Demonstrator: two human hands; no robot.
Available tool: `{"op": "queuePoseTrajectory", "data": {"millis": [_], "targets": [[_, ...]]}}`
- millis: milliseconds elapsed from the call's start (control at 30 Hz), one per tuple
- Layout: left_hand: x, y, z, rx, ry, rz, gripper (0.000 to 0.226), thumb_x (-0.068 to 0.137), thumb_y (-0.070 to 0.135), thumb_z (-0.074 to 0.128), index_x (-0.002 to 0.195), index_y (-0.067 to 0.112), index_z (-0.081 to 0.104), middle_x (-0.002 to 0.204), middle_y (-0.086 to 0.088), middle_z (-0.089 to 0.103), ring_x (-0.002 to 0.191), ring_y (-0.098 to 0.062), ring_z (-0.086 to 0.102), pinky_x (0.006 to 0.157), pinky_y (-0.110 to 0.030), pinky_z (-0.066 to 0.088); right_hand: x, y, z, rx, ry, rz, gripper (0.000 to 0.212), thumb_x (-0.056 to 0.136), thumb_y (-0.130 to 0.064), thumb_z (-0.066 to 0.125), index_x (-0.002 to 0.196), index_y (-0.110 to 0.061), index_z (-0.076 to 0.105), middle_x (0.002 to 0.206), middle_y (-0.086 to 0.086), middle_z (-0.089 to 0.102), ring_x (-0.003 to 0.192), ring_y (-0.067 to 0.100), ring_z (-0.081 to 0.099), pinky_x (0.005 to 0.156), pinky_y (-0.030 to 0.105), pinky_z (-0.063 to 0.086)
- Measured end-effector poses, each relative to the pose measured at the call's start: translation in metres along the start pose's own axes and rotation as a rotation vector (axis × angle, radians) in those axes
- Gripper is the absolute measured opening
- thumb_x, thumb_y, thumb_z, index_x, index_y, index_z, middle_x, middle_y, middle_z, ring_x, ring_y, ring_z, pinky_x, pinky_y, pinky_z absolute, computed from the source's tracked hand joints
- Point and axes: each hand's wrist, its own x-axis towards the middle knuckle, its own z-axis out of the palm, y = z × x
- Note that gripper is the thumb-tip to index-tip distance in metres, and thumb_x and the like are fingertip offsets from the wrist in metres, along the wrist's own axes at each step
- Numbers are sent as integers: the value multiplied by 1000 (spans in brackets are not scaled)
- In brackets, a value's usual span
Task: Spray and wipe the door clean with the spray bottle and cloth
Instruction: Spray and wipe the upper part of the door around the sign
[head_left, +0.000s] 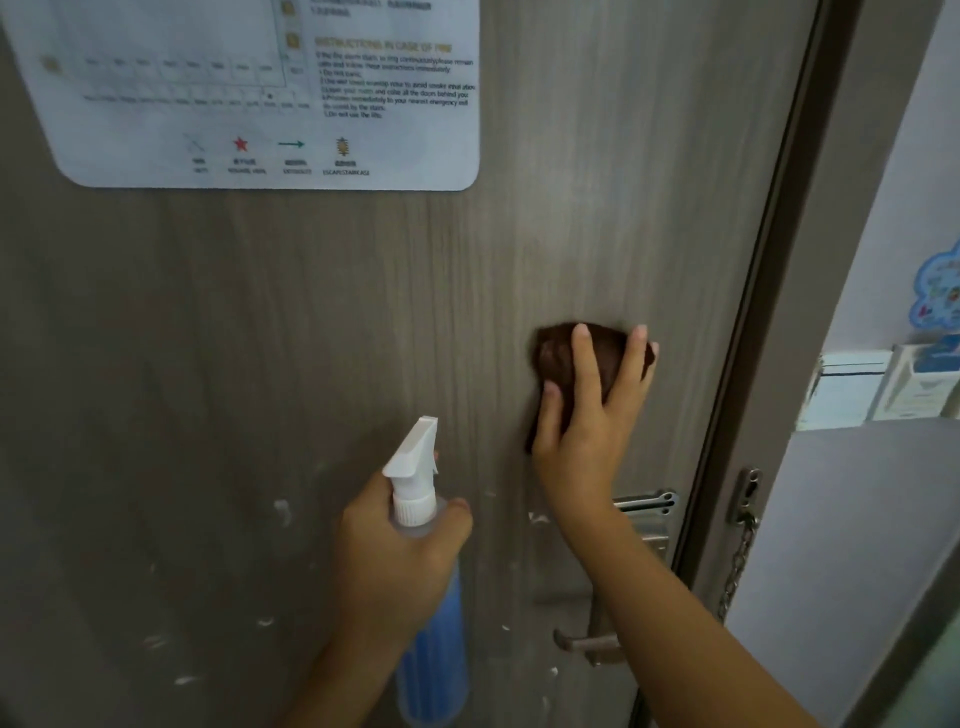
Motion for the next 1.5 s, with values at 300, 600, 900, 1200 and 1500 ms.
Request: {"op": "queuePoseTrajectory", "data": {"millis": [300, 600, 900, 1200, 1500], "targets": [[-4, -12, -27, 24, 24, -11, 17, 66, 28, 77, 71, 20, 62, 61, 8, 66, 51, -3, 61, 51, -12, 45, -99, -1, 12, -42, -212, -158, 52, 100, -20, 59, 150, -24, 45, 167, 16, 16, 155, 47, 12, 117, 66, 32], [7, -20, -70, 46, 57, 15, 18, 68, 24, 78, 75, 21, 61, 65, 3, 65, 53, -6, 62, 50, -14, 47, -20, -56, 36, 43, 37, 28, 53, 103, -24, 57, 154, -23, 46, 170, 20, 12, 158, 41, 2, 128, 48, 15], [13, -43, -117, 80, 114, -21, 26, 66, 36, 75, 76, 16, 62, 60, 0, 62, 48, -11, 58, 46, -24, 47, -144, -61, 56, -3, -214, -185, 58, 99, -27, 61, 154, -27, 42, 173, 7, 5, 156, 47, 8, 121, 64, 24], [21, -54, -149, 92, 153, -38, 22, 67, 19, 75, 67, 12, 54, 56, 1, 59, 46, -6, 54, 45, -17, 43, -48, -99, 69, 19, -52, -287, 52, 98, -29, 68, 147, -23, 54, 164, 20, 23, 154, 47, 16, 121, 62, 25], [21, -60, -168, 42, 159, -66, 24, 69, 18, 76, 66, 16, 53, 56, 0, 59, 46, -5, 55, 46, -19, 46, -113, -121, 88, -42, -157, -384, 51, 100, -28, 66, 148, -24, 52, 163, 19, 25, 154, 47, 17, 120, 64, 27]]}}
